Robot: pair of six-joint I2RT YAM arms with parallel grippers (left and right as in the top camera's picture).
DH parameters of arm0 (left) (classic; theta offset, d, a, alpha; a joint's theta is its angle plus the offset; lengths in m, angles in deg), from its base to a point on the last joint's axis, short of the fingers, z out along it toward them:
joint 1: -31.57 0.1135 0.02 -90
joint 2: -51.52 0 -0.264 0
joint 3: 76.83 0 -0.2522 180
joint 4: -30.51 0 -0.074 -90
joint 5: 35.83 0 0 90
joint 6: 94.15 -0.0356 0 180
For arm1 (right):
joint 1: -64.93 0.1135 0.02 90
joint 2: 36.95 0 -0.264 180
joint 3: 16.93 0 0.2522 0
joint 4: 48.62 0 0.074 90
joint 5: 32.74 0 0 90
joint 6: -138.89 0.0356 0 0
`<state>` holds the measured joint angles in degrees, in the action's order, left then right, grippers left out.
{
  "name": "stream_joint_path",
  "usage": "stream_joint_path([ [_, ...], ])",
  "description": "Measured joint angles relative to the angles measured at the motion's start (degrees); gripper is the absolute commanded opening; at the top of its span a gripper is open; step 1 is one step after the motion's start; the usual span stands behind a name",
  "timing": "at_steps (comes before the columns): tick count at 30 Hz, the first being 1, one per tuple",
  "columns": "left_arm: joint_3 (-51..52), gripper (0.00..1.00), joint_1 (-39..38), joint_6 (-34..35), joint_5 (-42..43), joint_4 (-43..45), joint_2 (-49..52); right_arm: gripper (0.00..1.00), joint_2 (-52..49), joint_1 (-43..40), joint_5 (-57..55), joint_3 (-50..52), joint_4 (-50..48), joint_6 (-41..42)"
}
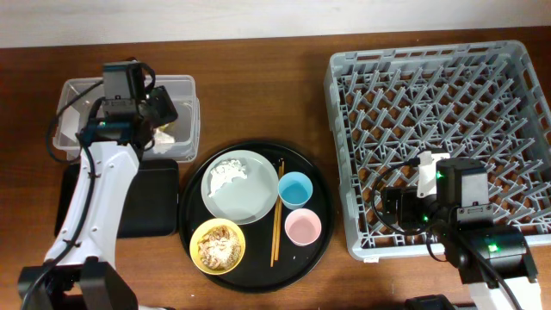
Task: Sort waste into correct bins and load items into the dishwasher rack
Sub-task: 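Grasp the white tissue from the plate with left gripper, drop into clear bin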
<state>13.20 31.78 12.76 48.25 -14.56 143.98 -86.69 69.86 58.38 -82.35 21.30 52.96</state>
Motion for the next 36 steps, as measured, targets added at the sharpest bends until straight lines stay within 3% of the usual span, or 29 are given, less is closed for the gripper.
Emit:
stream_joint_path([
  [4,0.1,0.64,-6.0,-3.1,8.0,-11.6,0.0,0.99,0.0,0.0,0.0,0.0,0.0,0.0],
  [8,5.4,0.64,-14.8,-8.3,8.0,-12.4,0.0,0.99,0.0,0.0,0.0,0.0,0.0,0.0],
  [11,12.6,0.64,-18.6,-9.7,5.0,-7.2,0.0,0.99,0.0,0.0,0.0,0.0,0.0,0.0],
  [15,22.5,0.64,-18.9,-10.1,1.8,5.5,0.0,0.99,0.0,0.0,0.0,0.0,0.0,0.0],
  [18,25.6,0.62,-18.9,-10.1,1.3,8.9,0.1,0.99,0.0,0.0,0.0,0.0,0.1,0.0],
  [20,26.0,0.53,-18.9,-10.1,1.1,9.7,1.1,0.99,0.0,0.0,0.0,0.0,0.1,0.0],
  [23,26.1,0.07,-18.9,-10.5,1.6,11.1,4.3,0.99,0.0,0.0,0.0,0.0,0.0,0.0],
  [24,26.2,0.0,-18.9,-10.5,2.1,11.3,4.9,0.99,0.0,0.0,0.0,0.0,0.1,0.0],
  [29,26.1,0.0,-18.7,-10.5,2.5,9.1,4.0,0.99,0.0,0.0,0.0,0.0,0.1,0.0],
  [32,25.4,0.1,-16.6,-10.4,2.9,8.1,-4.4,0.99,0.0,0.0,0.0,0.0,0.3,0.0],
  [36,22.5,0.12,-7.3,-10.2,2.6,15.1,-15.5,0.99,0.0,0.0,0.0,0.0,0.3,0.0],
])
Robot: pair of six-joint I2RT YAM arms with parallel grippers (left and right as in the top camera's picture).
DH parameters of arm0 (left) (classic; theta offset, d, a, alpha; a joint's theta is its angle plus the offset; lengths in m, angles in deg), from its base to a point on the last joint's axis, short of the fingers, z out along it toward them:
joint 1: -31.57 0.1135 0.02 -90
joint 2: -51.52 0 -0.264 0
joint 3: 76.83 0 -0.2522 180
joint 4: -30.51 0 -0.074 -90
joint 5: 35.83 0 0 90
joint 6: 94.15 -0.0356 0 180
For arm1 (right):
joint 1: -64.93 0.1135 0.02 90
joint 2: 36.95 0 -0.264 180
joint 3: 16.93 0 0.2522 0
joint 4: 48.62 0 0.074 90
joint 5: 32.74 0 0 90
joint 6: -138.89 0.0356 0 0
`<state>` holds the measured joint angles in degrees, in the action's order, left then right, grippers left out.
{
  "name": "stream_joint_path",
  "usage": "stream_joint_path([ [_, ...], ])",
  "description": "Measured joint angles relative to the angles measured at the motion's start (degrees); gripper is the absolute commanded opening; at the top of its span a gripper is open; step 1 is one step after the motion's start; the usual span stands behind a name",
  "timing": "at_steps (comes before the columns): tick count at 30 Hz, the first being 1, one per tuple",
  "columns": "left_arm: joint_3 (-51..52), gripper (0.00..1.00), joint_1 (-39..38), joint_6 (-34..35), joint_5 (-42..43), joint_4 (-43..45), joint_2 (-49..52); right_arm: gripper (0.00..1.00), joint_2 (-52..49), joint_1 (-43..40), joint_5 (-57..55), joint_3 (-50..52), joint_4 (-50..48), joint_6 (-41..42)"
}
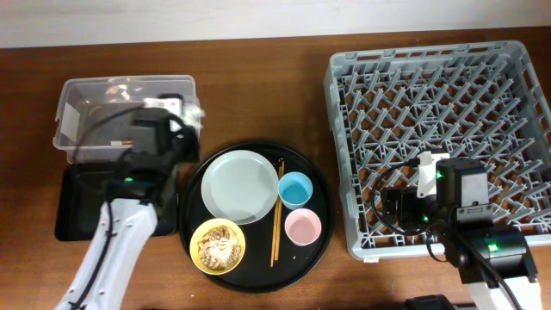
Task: Sort waste into correct bins and load items into the dishwasher rack
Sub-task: 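Grasp the white tissue from the plate with left gripper, drop into clear bin, then grasp the yellow bowl of food with the left gripper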
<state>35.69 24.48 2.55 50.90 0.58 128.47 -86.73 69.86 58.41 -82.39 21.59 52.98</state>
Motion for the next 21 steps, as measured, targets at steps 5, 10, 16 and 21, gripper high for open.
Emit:
stream_joint_path([
  [5,-0.1,0.65,8.0,0.2,-0.2,12.3,5.4,0.99,0.0,0.0,0.0,0.0,0.1,0.0],
  [10,-0.2,0.54,8.5,0.2,1.8,11.2,8.1,0.99,0.0,0.0,0.0,0.0,0.2,0.0],
  [16,-0.7,0.46,-3.5,0.3,9.6,-14.1,-0.1,0.99,0.0,0.0,0.0,-0.2,0.2,0.0],
  [21,-0.4,0.46,-19.6,0.6,13.0,-32.4,0.2,0.99,0.0,0.0,0.4,-0.2,0.1,0.0],
])
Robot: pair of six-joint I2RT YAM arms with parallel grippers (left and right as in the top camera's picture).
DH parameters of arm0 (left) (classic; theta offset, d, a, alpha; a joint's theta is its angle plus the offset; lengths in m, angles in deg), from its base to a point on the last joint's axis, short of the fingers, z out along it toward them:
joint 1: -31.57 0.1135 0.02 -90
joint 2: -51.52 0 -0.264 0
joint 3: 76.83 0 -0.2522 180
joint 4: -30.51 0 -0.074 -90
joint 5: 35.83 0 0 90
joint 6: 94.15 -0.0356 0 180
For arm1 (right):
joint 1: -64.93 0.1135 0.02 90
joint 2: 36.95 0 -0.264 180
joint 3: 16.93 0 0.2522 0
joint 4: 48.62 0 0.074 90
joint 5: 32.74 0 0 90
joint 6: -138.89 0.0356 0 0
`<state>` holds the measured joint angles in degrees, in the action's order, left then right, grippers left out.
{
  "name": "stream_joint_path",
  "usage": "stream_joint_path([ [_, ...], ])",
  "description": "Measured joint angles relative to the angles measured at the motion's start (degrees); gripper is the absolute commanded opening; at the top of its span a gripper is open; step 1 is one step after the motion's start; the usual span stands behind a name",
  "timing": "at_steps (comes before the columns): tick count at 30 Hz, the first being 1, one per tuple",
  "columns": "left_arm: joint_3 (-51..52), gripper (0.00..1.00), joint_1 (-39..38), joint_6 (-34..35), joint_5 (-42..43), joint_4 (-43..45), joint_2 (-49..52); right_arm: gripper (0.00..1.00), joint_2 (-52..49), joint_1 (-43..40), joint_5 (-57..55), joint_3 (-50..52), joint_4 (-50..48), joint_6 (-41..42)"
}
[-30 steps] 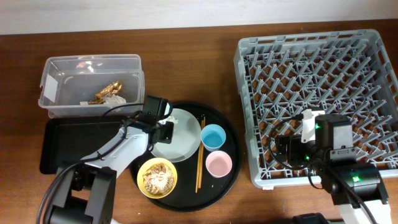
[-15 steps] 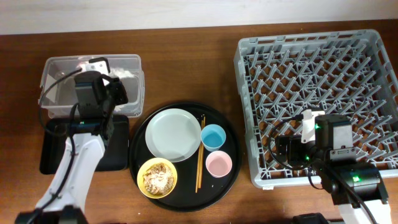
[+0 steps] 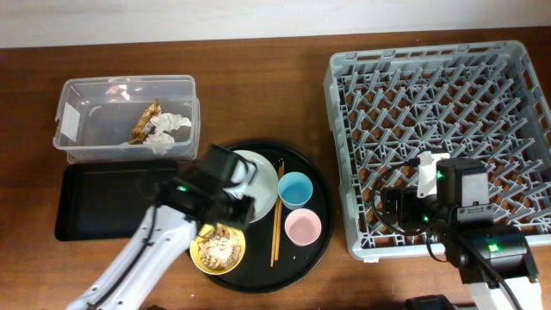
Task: Sort waste into correct bins and load items into the dishwasher rack
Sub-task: 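Grasp the yellow bowl of food with the left gripper, then tip the yellow bowl over the black rectangular tray to dump food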
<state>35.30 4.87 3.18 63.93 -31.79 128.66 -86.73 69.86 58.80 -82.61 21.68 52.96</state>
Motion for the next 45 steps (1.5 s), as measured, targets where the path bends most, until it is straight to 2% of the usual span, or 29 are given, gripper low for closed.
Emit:
stream_joint_path([
  [1,0.0,0.46,-3.4,0.7,0.4,-2.5,0.7,0.99,0.0,0.0,0.0,0.0,0.0,0.0],
  [5,0.0,0.46,-7.1,5.9,0.6,-5.9,2.7,0.99,0.0,0.0,0.0,0.0,0.0,0.0],
  [12,1.5,0.45,-9.3,9.4,0.6,-6.7,9.8,0.99,0.0,0.0,0.0,0.0,0.1,0.0],
  [14,2.1,0.27,-9.3,10.6,0.5,-6.6,12.4,0.99,0.0,0.0,0.0,0.0,0.1,0.0],
  [22,2.2,0.2,-9.3,12.7,-4.8,-6.1,14.4,0.99,0.0,0.0,0.0,0.0,0.1,0.0],
  [26,2.2,0.11,-9.3,14.4,-8.0,-4.9,14.4,0.99,0.0,0.0,0.0,0.0,0.1,0.0],
  [28,2.2,0.0,-9.3,15.0,-8.7,-5.1,14.4,0.99,0.0,0.0,0.0,0.0,0.1,0.0],
  [34,1.2,0.0,-9.3,16.7,-10.9,-8.8,14.3,0.99,0.0,0.0,0.0,0.0,0.2,0.0],
  [38,-6.6,0.0,-9.2,16.5,-13.1,-15.1,11.7,0.99,0.0,0.0,0.0,0.0,0.2,0.0],
  [42,-11.8,0.0,-3.5,13.9,-13.7,-15.2,4.1,0.99,0.0,0.0,0.0,0.0,0.2,0.0],
  [45,-12.0,0.0,8.7,7.6,-9.4,-13.9,2.4,0.99,0.0,0.0,0.0,0.0,0.3,0.0],
])
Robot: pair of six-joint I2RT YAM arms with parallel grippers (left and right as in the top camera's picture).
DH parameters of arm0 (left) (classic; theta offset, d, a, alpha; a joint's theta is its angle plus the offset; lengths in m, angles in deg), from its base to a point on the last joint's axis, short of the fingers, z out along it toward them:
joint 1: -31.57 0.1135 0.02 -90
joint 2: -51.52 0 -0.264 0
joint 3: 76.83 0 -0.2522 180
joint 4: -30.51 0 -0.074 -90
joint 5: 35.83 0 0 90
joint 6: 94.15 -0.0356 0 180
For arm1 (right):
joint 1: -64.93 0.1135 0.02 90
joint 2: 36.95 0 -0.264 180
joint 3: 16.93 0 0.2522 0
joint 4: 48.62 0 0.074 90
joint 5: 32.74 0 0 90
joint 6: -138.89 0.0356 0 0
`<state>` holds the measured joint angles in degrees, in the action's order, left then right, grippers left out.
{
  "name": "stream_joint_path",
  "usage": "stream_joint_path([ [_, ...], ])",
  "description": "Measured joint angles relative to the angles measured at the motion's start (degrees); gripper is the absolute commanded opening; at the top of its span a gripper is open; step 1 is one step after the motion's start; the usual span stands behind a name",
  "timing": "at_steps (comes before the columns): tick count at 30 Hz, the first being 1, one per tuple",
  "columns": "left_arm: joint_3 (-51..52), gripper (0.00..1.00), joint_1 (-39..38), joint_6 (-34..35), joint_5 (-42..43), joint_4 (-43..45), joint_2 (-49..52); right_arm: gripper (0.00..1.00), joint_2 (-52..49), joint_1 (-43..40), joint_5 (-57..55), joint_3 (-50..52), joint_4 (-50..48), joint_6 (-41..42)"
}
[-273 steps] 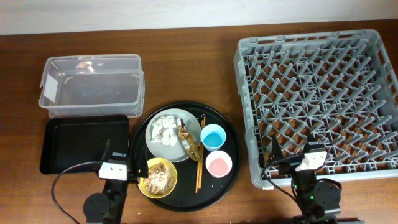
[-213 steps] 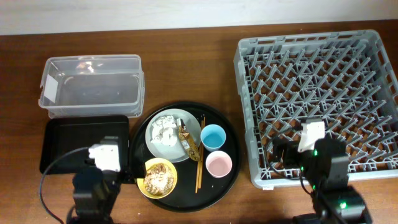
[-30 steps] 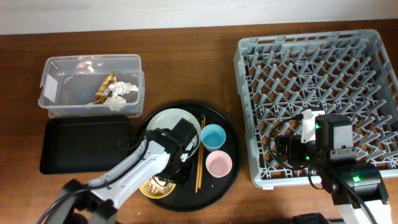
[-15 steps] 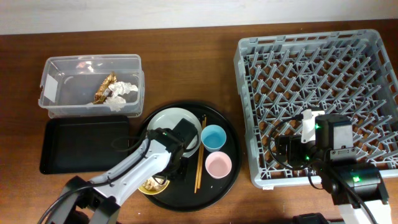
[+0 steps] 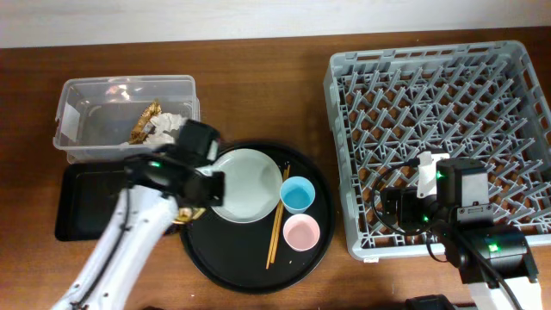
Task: Sort waste into correct bins and load items into the dishwasher rack
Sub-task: 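Tip the yellow bowl over the black rectangular tray to dump food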
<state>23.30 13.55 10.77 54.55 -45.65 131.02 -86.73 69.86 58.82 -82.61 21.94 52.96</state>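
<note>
My left gripper hangs over the left rim of the round black tray, beside the black bin. It looks shut on the yellow bowl, of which only a sliver shows beneath the arm. On the tray lie a pale green plate, a blue cup, a pink cup and chopsticks. My right gripper rests over the front of the grey dishwasher rack; its jaws are too dark to read.
A clear plastic bin at the back left holds crumpled tissue and brown scraps. The black bin stands directly in front of it. The rack fills the table's right side.
My left gripper moved from the yellow bowl at the tray's front left to the tray's left rim, and the bowl went with it. The cups and chopsticks shifted slightly. The right arm stayed still.
First my left gripper was over the clear bin while tissue lay on the plate. Then the plate was bare and the tissue lay in the bin. Afterwards the gripper was down on the yellow bowl, which now sits beside the black bin.
</note>
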Motion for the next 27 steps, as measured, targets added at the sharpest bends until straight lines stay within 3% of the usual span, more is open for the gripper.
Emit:
stream_joint_path([
  [4,0.0,0.0,17.8,-10.9,15.6,3.9,0.0,0.99,0.0,0.0,0.0,0.0,0.0,0.0],
  [10,0.0,0.0,36.3,-23.5,39.1,4.4,1.6,0.99,0.0,0.0,0.0,0.0,0.0,0.0],
  [15,0.0,0.0,43.4,-28.5,51.3,4.1,9.6,0.99,0.0,0.0,0.0,0.0,0.0,0.0],
  [27,0.0,0.0,55.9,-29.6,66.7,1.6,27.3,0.99,0.0,0.0,0.0,0.0,0.0,0.0],
])
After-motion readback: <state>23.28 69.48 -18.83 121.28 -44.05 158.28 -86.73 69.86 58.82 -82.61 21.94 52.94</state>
